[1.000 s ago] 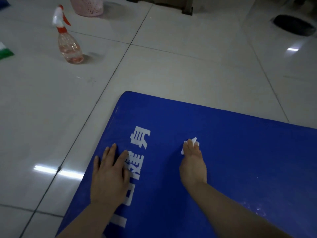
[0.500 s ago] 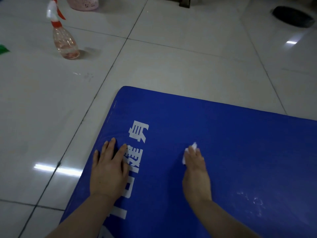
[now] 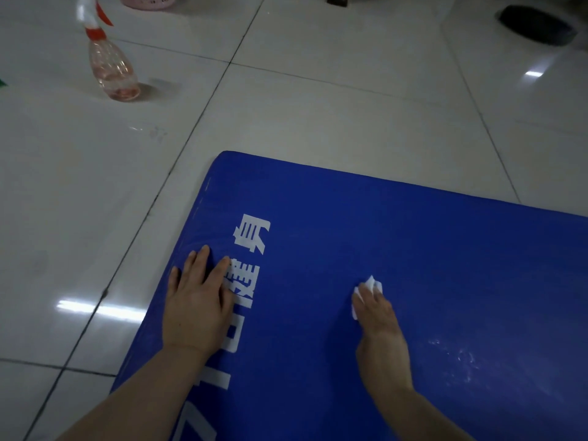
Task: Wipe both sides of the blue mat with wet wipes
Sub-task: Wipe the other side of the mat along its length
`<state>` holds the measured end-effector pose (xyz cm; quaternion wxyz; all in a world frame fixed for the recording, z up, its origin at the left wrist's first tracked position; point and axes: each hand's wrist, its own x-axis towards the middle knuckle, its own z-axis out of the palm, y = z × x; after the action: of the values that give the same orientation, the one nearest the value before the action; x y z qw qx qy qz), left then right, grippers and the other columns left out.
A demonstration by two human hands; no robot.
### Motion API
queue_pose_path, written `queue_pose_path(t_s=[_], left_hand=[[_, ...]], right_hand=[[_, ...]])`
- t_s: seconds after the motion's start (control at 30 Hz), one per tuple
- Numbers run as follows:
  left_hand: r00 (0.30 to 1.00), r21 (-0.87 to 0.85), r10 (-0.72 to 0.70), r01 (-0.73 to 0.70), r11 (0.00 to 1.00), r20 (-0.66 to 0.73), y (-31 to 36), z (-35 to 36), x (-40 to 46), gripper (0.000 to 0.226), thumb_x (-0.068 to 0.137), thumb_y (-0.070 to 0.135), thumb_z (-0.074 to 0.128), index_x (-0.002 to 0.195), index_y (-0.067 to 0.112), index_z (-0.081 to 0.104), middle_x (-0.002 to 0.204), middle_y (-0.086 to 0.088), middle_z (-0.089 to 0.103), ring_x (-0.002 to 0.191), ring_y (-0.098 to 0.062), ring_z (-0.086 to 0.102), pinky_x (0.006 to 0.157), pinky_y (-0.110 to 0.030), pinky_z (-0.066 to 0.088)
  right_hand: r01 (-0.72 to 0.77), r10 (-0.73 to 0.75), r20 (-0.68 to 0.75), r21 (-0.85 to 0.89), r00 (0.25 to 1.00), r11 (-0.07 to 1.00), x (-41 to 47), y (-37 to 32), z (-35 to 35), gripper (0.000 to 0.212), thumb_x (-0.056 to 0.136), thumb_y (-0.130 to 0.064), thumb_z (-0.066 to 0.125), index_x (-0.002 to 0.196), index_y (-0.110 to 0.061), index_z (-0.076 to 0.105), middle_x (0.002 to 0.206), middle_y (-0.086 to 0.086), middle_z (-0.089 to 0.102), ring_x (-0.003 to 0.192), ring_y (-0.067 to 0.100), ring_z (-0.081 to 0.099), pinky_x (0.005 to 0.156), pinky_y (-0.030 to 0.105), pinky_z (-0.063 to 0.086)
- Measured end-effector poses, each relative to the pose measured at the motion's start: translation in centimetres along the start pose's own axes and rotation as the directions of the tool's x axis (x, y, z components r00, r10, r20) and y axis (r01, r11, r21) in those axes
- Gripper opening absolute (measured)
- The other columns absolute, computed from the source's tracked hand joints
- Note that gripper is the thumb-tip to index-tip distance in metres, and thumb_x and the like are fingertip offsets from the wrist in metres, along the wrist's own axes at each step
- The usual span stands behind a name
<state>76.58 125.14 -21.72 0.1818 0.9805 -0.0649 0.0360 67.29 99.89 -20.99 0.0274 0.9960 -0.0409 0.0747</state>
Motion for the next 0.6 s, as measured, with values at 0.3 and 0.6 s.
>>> queue_pose_path(t_s=[0.3, 0.6], left_hand=[[1.0, -0.023, 0.009, -0.009, 1.0, 0.026, -0.2, -0.1, -0.1, 0.059, 0.088, 0.035, 0.026, 0.13, 0.01, 0.06, 0.146, -0.02, 0.042, 0.137, -0.039, 0.036, 0.112, -0.056, 0.023], [0.988, -0.06, 0.151, -0.153, 0.986, -0.036, 0.5, -0.3, -1.2, 0.052, 0.088, 0.025, 0.03, 0.121, 0.007, 0.065, 0.143, -0.016, 0.047, 0.134, -0.033, 0.039, 0.113, -0.047, 0.027]], right_hand=[[0.459, -0.504, 0.144, 0.259, 0.852, 0.85, -2.5, -12.5, -0.6, 0.036, 0.08, -0.024, 0.058, 0.115, -0.027, 0.069, 0.132, -0.01, 0.057, 0.131, 0.016, 0.044, 0.109, 0.026, 0.03], [-0.085, 0.063, 0.077, 0.329, 0.995, 0.94, -2.6, -2.0, 0.2, 0.089, 0.051, 0.023, 0.073, 0.131, -0.006, 0.048, 0.14, 0.004, 0.047, 0.134, 0.019, 0.032, 0.116, 0.026, 0.007]])
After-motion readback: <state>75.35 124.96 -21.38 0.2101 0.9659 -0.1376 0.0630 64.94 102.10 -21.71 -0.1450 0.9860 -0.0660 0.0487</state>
